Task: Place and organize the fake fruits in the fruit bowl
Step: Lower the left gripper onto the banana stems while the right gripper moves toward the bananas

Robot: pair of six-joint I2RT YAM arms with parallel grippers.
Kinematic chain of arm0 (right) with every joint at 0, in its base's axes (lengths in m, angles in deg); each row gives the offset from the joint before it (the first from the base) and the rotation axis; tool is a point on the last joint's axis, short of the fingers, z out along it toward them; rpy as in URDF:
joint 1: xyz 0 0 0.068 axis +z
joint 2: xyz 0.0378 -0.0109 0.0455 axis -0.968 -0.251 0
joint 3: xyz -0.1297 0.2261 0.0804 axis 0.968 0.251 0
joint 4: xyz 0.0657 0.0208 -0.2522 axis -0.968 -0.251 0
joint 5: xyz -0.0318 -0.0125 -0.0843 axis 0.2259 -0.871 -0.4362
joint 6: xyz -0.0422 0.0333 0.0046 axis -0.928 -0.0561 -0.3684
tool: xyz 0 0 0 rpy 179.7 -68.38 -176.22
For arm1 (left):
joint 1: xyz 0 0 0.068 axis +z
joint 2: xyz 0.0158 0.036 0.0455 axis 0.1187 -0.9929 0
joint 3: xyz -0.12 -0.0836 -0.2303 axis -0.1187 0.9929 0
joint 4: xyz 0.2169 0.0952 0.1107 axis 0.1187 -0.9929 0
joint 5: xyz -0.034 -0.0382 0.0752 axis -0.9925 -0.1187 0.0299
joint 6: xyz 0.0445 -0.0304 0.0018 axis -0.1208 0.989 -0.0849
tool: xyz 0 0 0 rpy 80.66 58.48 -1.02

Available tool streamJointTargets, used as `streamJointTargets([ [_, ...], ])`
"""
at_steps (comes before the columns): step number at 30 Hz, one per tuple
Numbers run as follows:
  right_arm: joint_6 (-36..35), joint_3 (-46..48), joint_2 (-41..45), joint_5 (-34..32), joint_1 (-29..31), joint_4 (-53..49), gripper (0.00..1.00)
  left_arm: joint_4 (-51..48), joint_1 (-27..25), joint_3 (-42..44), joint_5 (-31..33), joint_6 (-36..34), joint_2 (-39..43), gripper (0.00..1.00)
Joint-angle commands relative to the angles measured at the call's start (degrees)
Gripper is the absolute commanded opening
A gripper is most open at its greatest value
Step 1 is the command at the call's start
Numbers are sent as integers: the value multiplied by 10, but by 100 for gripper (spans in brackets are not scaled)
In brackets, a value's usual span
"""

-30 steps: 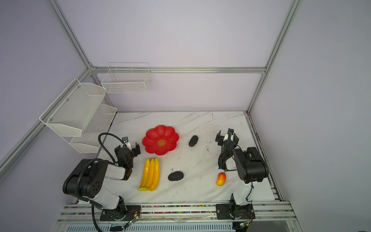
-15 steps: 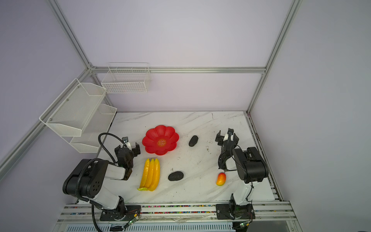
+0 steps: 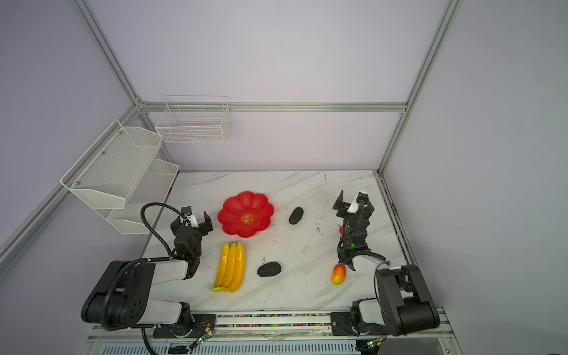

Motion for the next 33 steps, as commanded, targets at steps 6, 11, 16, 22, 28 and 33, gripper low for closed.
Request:
streamJointTargets([
  [6,47,-104,77,263,167,-343,97,-535,-216,-160,128,49,263,100],
  [11,28,-65,118,391,258,-363,97,-994,-256,-368,56,299,268,100],
  [16,-14,-33,127,487,324,-306,97,-1099,-296,-345,-32,402,310,100],
  [22,-76,-54,103,483,422,-356,97,-1164,-327,-273,-72,666,407,100],
  [28,-102,-65,83,447,458,-373,97,-1283,-333,-281,-97,900,388,100],
  [33,-105,-60,90,435,459,-370,97,-1304,-361,-275,-128,1021,363,100],
])
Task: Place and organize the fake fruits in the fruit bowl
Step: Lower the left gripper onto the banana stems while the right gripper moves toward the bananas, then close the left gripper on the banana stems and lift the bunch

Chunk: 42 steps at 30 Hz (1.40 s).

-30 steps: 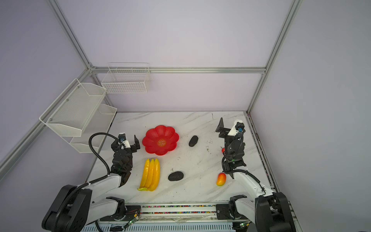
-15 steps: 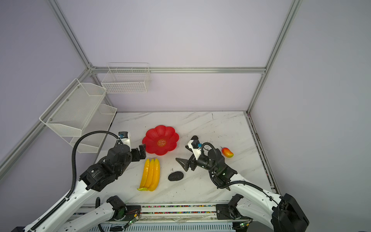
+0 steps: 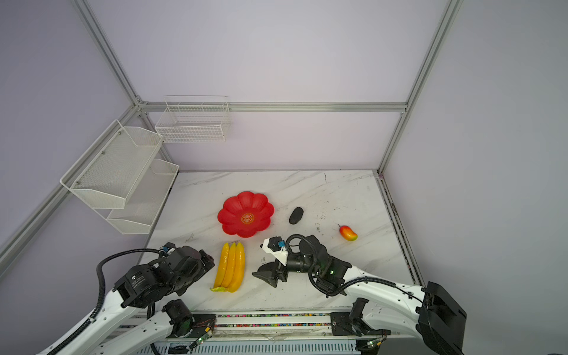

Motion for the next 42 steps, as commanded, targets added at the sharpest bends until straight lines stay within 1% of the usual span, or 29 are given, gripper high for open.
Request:
streamJointTargets([
  [1,-25,-5,9,-12,2,-3,98,-45,-22,12,-26,143,-8,100],
  [4,-27,-4,11,-18,2,-3,97,-85,-45,-17,-34,167,-49,100],
  [6,-28,-3,10,-26,2,-2,97,-100,-67,-30,-51,181,-80,100],
  [10,-30,-6,2,-31,2,-5,97,-74,-119,-36,-88,212,-115,96],
  [13,-31,-8,-4,-46,2,-9,97,-75,-152,-49,-64,244,-135,96],
  [17,-30,-20,-28,-68,2,-24,97,-32,-170,-34,-66,272,-142,94],
  [21,-30,-30,-49,-69,2,-34,97,-21,-183,-22,-55,308,-148,93],
  [24,-29,-29,-45,-74,2,-33,97,9,-190,-4,-57,328,-145,87],
  [26,-28,-26,-40,-77,2,-29,97,22,-195,3,-60,336,-148,85],
  [31,-28,-27,-41,-77,2,-31,97,22,-206,14,-67,354,-160,82],
  [33,-28,-27,-42,-77,2,-32,97,22,-209,21,-66,362,-160,76],
  [37,-27,-28,-45,-74,2,-33,97,27,-214,44,-65,380,-149,75],
  [42,-27,-30,-50,-72,2,-33,97,29,-214,70,-59,394,-126,68],
])
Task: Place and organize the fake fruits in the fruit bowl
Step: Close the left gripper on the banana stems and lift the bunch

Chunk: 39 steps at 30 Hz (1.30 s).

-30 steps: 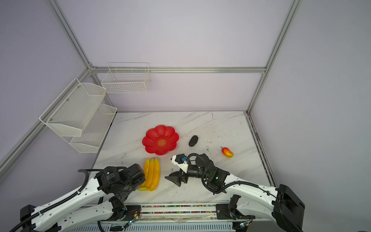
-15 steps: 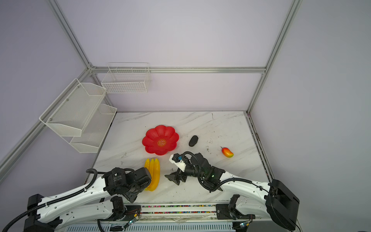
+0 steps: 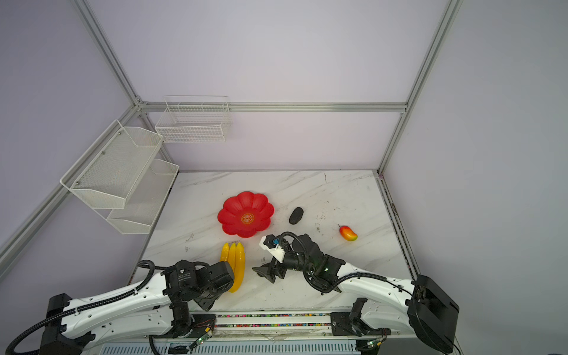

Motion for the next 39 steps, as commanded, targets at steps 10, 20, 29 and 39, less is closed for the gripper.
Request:
streamJointTargets([
  [10,-14,-21,-17,2,2,-7,97,-9,-2,57,28,96,53,51],
  [20,-14,-28,-36,3,2,-10,97,-12,-2,57,26,101,66,26],
  [29,-15,-28,-35,1,2,-13,97,-66,-3,53,17,95,108,14],
  [39,21,2,27,-116,-9,14,97,-168,-2,-52,161,16,179,6],
])
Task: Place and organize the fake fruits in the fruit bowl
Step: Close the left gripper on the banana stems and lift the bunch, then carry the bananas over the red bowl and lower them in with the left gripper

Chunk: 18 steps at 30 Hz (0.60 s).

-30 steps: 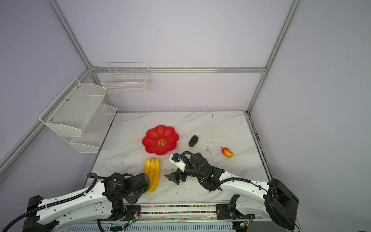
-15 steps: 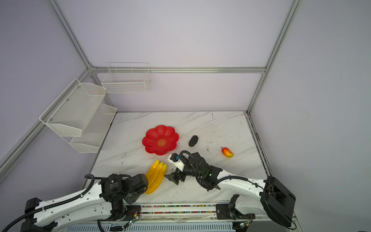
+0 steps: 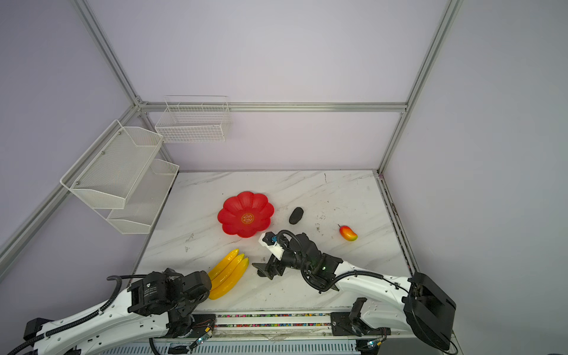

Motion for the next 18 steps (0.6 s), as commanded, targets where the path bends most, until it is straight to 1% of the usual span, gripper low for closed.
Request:
streamJointTargets([
  [1,20,16,36,-62,-14,20,97,-42,-2,-91,99,-5,6,5],
  [4,43,23,49,-73,-48,24,97,-58,-1,-158,157,-71,-18,5],
  [6,66,29,47,-59,-82,34,97,-61,0,-211,196,-126,-52,4],
  [8,85,29,37,-32,-118,36,97,-44,12,-262,230,-210,-97,4],
  [10,100,31,33,-14,-140,41,97,-12,52,-313,237,-326,-154,3],
  [12,102,37,38,-7,-145,49,97,61,121,-351,195,-464,-216,3],
  [14,102,42,45,-11,-148,52,97,135,188,-371,138,-579,-266,4],
  [15,102,45,50,-10,-151,53,97,162,224,-382,116,-627,-292,4],
  [18,104,50,55,-3,-155,58,97,205,309,-426,54,-729,-378,4],
])
